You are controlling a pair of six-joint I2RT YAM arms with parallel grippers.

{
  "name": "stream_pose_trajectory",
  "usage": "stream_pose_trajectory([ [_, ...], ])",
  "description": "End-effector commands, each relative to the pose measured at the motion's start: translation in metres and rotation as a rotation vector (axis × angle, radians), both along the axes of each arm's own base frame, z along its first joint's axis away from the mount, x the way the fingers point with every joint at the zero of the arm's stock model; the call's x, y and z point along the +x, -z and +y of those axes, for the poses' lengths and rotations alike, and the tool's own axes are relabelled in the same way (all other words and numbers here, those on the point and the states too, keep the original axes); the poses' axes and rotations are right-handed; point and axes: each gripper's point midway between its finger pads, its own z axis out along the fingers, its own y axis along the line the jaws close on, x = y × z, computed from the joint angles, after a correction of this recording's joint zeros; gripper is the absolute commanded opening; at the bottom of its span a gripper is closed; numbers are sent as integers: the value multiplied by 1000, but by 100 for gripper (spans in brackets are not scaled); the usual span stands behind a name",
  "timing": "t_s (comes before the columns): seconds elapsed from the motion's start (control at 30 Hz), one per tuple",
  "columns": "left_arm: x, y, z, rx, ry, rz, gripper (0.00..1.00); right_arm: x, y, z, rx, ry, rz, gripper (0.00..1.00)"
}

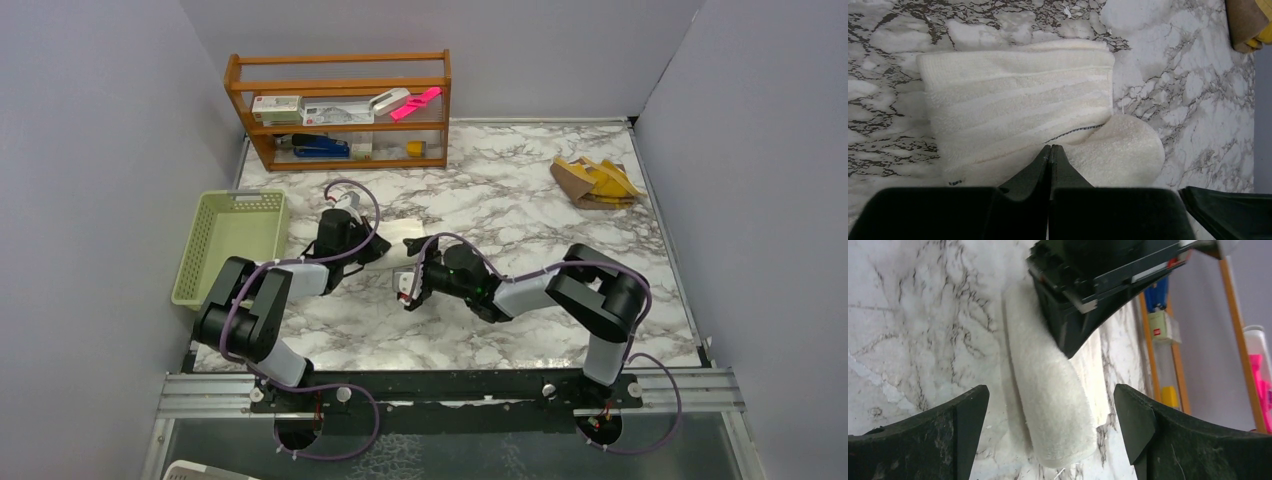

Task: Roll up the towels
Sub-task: Roll the towel at the center of the board.

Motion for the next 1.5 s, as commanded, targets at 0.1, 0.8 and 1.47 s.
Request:
stream_pose_trajectory([
  [0.1, -8, 13, -2, 26, 49, 53, 0, -3, 53, 7, -211, -61, 106, 96],
  [0.8, -4, 10, 3, 29, 52, 62, 0, 1, 108, -6, -409, -38, 386, 54],
  [1.47, 2, -97, 62, -117, -139, -111, 24, -42, 59, 31, -301, -40, 1202, 25],
])
